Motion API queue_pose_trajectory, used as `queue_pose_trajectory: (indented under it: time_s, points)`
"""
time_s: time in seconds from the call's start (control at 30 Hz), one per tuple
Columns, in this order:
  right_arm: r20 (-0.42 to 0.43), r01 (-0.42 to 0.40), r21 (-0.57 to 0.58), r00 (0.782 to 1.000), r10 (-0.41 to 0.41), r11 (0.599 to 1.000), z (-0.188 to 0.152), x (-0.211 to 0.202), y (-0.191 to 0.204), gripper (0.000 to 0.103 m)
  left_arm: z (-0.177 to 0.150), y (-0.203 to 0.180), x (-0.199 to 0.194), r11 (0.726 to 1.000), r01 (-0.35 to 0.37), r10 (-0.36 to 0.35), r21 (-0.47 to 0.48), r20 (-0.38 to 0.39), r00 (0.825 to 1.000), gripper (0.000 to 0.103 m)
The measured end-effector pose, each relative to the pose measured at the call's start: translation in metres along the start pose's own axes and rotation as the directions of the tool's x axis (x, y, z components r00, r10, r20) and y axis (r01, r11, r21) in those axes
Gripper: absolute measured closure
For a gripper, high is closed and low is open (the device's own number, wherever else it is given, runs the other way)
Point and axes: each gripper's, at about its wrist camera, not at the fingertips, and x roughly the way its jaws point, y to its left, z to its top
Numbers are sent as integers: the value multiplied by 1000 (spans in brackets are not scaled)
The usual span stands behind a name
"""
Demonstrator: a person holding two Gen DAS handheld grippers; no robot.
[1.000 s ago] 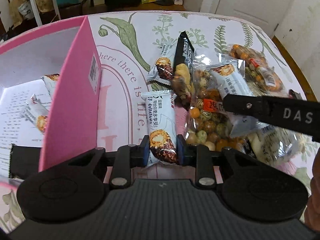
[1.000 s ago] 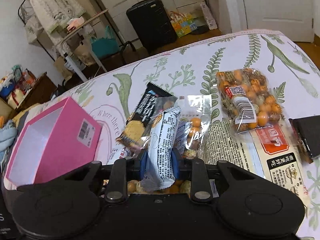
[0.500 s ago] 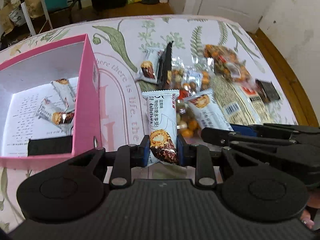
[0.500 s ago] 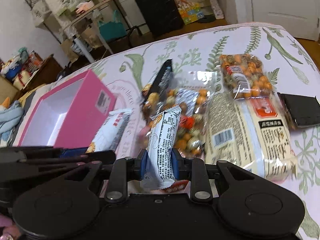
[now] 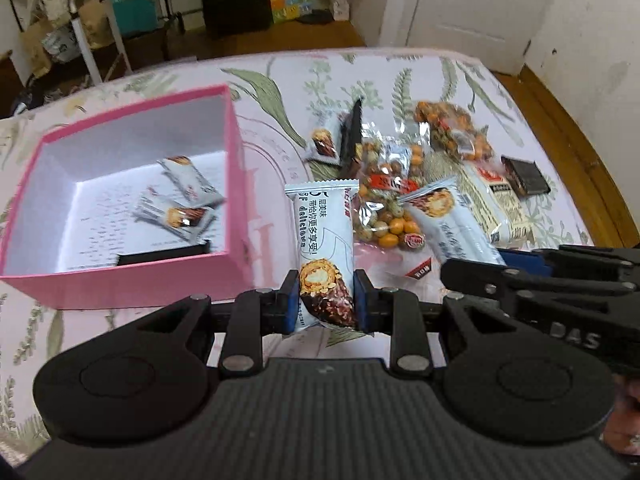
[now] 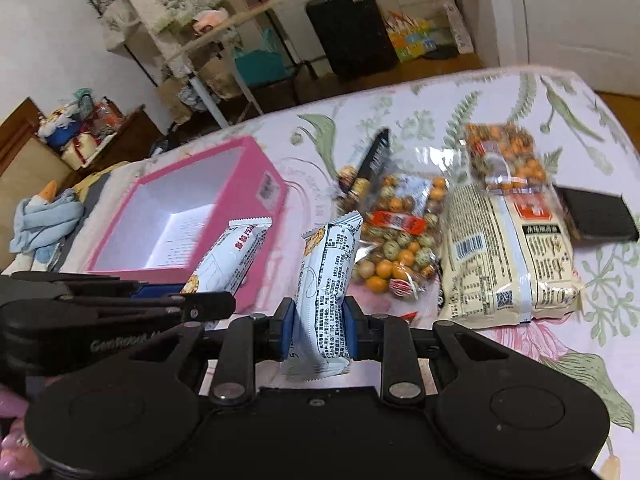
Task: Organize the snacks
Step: 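Carry both white bars into the pink box and open both grippers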
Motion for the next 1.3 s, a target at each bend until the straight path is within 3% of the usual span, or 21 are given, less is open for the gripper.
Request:
queue_pose_trajectory:
  time_s: [0.3, 0.47, 0.57, 0.7, 0.8, 0.87, 1.0, 1.07, 1.2, 1.3]
  points:
    - [28, -78, -117, 996, 82, 990, 7, -25, 58, 73, 5, 35, -55, 999, -43, 46, -27, 131, 990, 77]
    - [18, -120, -195, 992, 125, 973, 21, -14, 89, 73, 19, 79, -74, 996, -26, 40, -83, 164, 986, 77]
    - [17, -142, -249, 988, 151, 958, 32, 5, 107, 73, 29, 108, -74, 991, -74, 93, -114, 166, 982, 77]
    - [-11, -179, -300, 983, 185, 937, 48, 37, 127, 73, 36, 155, -61, 979, -23, 53, -204, 142, 988, 77]
    - [-44, -173, -357, 985, 168, 918, 57, 70, 139, 73, 38, 183, -44, 962, -41, 79, -268, 131, 988, 77]
    - [-85, -185, -383, 983, 165, 905, 62, 94, 146, 73, 38, 193, -26, 952, -65, 102, -298, 112, 988, 77]
    - [-151, -189, -445, 979, 135, 875, 62, 134, 155, 73, 32, 215, 15, 927, -13, 39, -376, 62, 997, 77]
    - [-183, -191, -480, 976, 115, 856, 59, 149, 160, 73, 29, 222, 31, 920, -34, 55, -389, 42, 998, 77]
    - [-196, -243, -490, 966, 165, 837, 62, 161, 171, 73, 26, 227, 50, 910, -43, 65, -412, 39, 997, 76]
    - [-196, -160, -524, 979, 65, 837, 63, 175, 176, 73, 26, 227, 58, 907, -45, 65, -419, 35, 997, 73]
